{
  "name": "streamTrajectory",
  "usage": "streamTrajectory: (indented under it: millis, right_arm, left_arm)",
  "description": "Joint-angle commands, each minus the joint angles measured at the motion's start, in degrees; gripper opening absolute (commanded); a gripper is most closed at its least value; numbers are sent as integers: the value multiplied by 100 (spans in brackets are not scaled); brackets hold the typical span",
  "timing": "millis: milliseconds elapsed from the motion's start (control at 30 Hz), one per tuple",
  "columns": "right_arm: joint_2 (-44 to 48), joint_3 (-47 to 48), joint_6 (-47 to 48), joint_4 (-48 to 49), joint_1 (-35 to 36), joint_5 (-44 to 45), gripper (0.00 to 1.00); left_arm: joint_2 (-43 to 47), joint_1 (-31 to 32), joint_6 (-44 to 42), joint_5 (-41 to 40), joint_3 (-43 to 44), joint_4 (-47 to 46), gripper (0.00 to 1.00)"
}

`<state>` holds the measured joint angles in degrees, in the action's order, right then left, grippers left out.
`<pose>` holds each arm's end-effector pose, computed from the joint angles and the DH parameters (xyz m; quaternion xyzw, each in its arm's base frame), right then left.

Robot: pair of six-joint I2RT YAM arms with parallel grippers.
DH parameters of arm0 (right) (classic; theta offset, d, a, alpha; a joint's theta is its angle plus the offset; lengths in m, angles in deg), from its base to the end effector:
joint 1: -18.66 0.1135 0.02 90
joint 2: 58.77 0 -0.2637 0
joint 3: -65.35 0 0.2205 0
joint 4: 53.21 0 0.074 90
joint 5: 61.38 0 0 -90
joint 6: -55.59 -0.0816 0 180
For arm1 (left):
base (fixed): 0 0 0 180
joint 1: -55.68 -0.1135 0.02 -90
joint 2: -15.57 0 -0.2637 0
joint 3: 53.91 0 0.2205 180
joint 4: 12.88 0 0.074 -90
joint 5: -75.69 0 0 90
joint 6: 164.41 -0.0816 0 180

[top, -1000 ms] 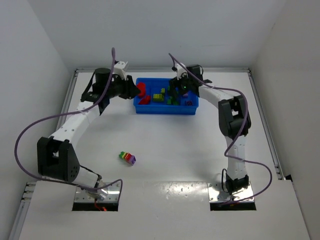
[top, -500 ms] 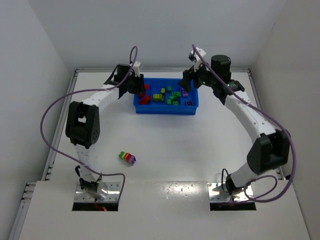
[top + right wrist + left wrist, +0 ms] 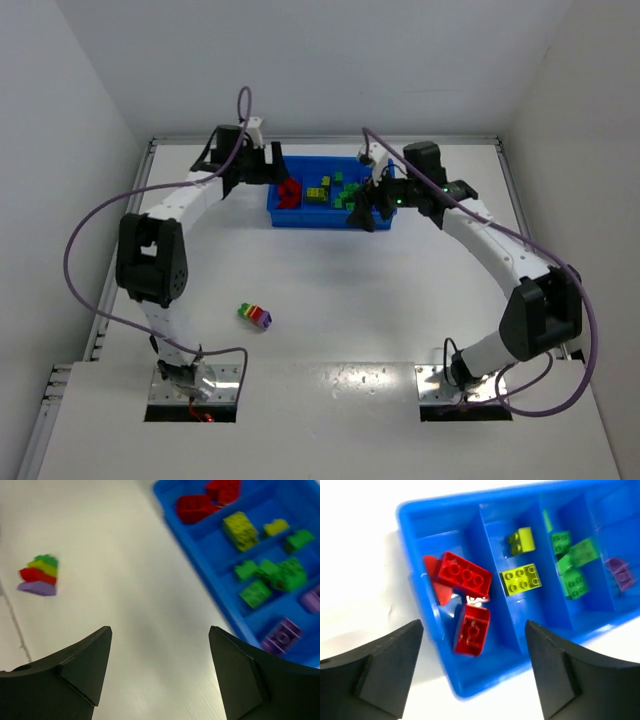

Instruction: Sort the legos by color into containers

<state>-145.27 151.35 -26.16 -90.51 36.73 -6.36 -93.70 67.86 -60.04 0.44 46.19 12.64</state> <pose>0.3046 0.1486 0.2885 -0.3237 0.8039 0.3048 0.3950 0.4359 -0.1153 0.2403 0.0428 0.8794 -0.2164 0.4219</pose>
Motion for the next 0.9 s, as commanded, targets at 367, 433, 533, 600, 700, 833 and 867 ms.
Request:
streamTrajectory:
  millis: [367, 433, 533, 600, 700, 833, 867]
  right_arm:
    - [-1070, -298, -1299, 1386, 2912, 1327, 81]
    - [-1386, -132, -1588, 1457, 3254, 1396, 79]
    - [-1668, 27, -1913, 1370, 3746, 2106, 71]
    - [-1668, -34, -2012, 1649, 3941, 2110, 71]
    - [-1747, 18, -2151, 1651, 4328, 2276, 77]
    - [-1906, 211, -2284, 1589, 4547, 2294, 78]
    - [-1967, 264, -2284, 1589, 4548, 2346, 78]
  left_arm:
    - [3428, -1613, 594, -1482, -177, 1224, 100]
    - [3919, -1728, 445, -1623, -519, 1224, 100]
    - [4360, -1780, 391, -1860, -705, 1486, 100]
    - [4528, -1781, 330, -1931, -863, 1662, 100]
    - [4800, -1834, 198, -2063, -1057, 1786, 100]
    - [5117, -1834, 198, -2063, -1391, 1865, 100]
    - [5170, -1834, 137, -2063, -1452, 1865, 100]
